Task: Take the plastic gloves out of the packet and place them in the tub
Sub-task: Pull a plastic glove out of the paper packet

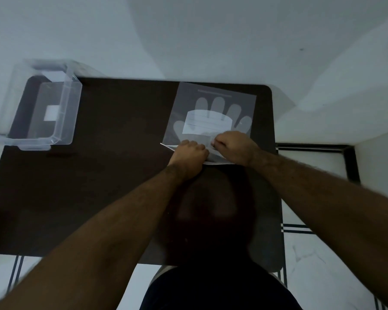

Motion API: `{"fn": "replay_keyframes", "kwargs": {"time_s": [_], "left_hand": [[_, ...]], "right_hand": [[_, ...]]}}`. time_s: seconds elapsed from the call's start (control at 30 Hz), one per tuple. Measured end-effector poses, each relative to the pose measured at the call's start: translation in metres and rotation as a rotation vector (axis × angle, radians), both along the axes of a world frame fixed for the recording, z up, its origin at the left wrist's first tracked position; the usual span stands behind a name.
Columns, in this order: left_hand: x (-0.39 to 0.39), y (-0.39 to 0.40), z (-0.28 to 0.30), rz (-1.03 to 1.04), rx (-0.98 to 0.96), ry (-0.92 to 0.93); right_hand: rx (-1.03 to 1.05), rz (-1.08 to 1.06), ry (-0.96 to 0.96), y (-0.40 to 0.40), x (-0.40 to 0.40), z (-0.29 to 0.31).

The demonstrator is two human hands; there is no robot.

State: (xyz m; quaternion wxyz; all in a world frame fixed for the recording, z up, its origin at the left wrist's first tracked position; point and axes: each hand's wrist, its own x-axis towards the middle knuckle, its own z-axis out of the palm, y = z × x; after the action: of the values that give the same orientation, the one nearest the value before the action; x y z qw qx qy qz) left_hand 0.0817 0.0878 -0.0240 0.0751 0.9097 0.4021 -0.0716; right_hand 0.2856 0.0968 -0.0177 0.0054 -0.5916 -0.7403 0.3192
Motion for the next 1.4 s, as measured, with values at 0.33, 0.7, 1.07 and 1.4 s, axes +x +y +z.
{"fn": "replay_keyframes", "kwargs": {"time_s": [0.33, 0.7, 1.07, 1.4], "left_hand": [[-0.012, -0.004, -0.008, 0.061, 0.014, -0.112], [-0.02, -0.009, -0.01, 0.046, 0.001, -0.131], [-0.026, -0.026, -0.004, 0.026, 0.012, -0.192], [-0.039, -0.084, 0.0, 0.003, -0.104, -0.177]], "right_hand": [[0.114, -0.046, -0.202, 0.018, -0.02, 0.001], [-0.091, -0.018, -0.338, 0.043, -0.033, 0.002], [-0.091, 0.006, -0.33, 0.052, -0.032, 0.008], [-0.071, 0.046, -0.337, 0.059, -0.031, 0.012]]}}
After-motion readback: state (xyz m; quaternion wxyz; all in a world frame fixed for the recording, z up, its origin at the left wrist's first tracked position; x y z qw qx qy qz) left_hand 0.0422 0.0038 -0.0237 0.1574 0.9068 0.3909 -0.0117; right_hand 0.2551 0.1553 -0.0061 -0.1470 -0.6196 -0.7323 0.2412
